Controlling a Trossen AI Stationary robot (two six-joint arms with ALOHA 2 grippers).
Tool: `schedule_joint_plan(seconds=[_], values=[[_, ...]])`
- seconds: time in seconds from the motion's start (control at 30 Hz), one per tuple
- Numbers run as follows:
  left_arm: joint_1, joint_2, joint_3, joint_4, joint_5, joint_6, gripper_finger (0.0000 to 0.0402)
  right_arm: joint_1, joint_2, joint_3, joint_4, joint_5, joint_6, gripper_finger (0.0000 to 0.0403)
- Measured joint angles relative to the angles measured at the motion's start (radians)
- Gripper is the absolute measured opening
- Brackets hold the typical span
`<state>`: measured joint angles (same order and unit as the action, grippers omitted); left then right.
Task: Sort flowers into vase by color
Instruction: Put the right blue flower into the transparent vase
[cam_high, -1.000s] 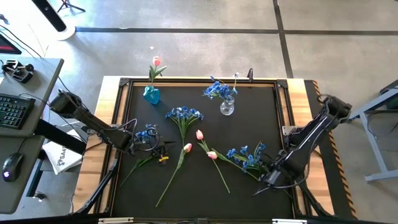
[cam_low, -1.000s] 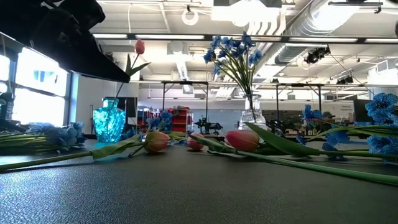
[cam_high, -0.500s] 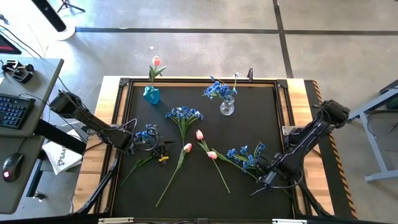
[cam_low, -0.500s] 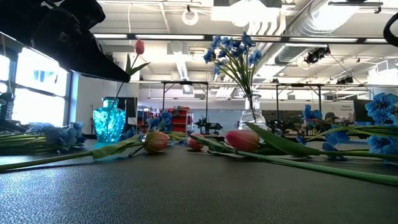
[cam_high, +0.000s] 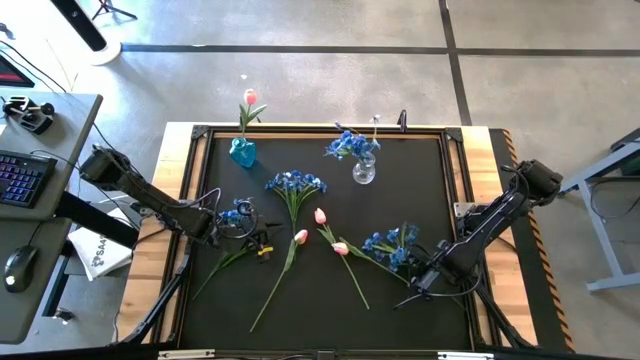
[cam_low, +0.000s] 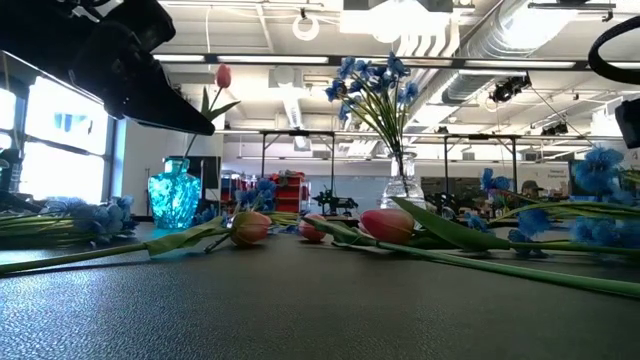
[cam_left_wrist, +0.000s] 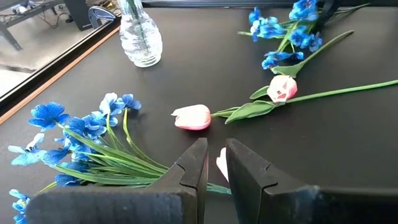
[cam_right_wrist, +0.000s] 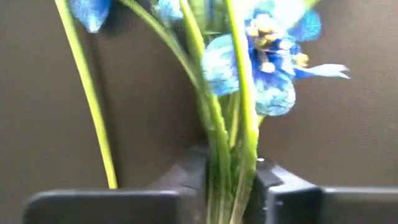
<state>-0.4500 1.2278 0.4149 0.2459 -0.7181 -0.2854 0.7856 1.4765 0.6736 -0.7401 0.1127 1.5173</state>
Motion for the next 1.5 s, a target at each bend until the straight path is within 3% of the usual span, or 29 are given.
schedule_joint_plan(seconds=[0.07, 0.23, 0.33, 0.5, 0.77, 0.87, 1.0, 1.23, 1.33, 1.37, 1.5], values=[[0.0, 0.0, 0.0, 0.0, 0.0, 0.0, 0.0044, 0.0, 0.0, 0.0, 0.0, 0.0, 0.0, 0.0012], [0.0, 0.0, 0.0, 0.0, 0.0, 0.0, 0.0044, 0.006, -0.015, 0.007, 0.001, 0.007, -0.01, 0.0008], [0.0, 0.0, 0.0, 0.001, 0.0, 0.0, 0.0044, 0.021, -0.057, 0.019, 0.055, 0.092, -0.063, 0.0004], [0.0, 0.0, -0.001, 0.018, 0.0, 0.0, 0.0044, 0.028, -0.157, 0.022, 0.217, 0.293, -0.254, 0.0002], [0.0, 0.0, -0.001, 0.045, 0.0, 0.001, 0.0044, 0.026, -0.228, 0.023, 0.508, 0.76, -0.777, 0.0001], [0.0, 0.0, -0.001, 0.045, 0.0, 0.001, 0.0044, 0.021, -0.229, -0.004, 0.655, 0.884, -0.937, 0.0001], [-0.002, 0.0, -0.001, 0.045, 0.001, 0.0, 0.0044, -0.018, -0.227, -0.134, 0.956, 0.875, -1.116, 0.0001], [-0.002, 0.0, -0.001, 0.045, 0.001, 0.0, 0.0044, -0.198, -0.227, -0.457, 1.906, 0.673, -1.554, 0.0], [-0.002, 0.0, -0.001, 0.045, 0.001, 0.0, 0.0044, -0.294, -0.228, -0.53, 2.224, 0.605, -1.743, 0.0], [-0.002, 0.0, -0.001, 0.045, 0.001, 0.0, 0.0044, -0.324, -0.229, -0.542, 2.304, 0.586, -1.799, 0.0], [-0.002, 0.0, -0.001, 0.046, 0.001, 0.0, 0.0044, -0.467, -0.263, -0.508, 2.314, 0.531, -1.913, 0.0]])
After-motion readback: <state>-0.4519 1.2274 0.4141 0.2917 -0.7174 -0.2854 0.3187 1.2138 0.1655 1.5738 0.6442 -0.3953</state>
